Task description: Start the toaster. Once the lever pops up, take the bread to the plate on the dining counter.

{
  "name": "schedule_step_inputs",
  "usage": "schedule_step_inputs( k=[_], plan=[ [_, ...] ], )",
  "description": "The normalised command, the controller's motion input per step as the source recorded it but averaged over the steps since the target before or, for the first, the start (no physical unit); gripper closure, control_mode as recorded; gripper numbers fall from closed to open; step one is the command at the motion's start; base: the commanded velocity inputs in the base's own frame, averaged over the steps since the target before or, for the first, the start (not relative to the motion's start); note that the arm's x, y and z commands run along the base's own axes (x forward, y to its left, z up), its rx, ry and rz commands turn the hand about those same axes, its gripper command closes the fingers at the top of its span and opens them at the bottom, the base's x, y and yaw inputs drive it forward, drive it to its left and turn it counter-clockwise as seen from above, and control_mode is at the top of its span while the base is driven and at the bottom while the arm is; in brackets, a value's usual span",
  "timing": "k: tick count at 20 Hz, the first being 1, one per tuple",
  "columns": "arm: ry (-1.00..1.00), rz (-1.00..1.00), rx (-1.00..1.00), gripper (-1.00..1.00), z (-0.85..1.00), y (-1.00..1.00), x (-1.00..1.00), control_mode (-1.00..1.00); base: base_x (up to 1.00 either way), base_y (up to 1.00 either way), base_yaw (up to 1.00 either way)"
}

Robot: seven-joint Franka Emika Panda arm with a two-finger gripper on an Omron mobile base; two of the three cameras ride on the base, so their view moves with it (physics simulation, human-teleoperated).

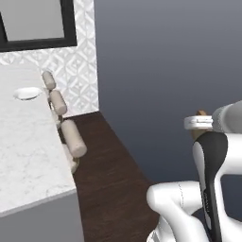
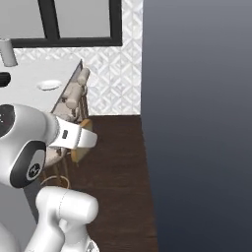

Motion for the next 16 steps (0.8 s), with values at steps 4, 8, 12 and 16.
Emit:
schedule_step_inputs(
  k=[4,8,12,16],
  plan=[
    [0.0,0.0,0.0,1.0,0.0,0.0,0.0,1.0,1.0,-0.54,0.56],
    [0.0,0.0,0.0,1.0,0.0,0.0,0.0,1.0,1.0,-0.35,0.51],
    [0.0,0.0,0.0,1.0,0.0,0.0,0.0,1.0,1.0,-0.27,0.47],
    [0.0,0.0,0.0,1.0,0.0,0.0,0.0,1.0,0.99,-0.5,0.49]
  ],
)
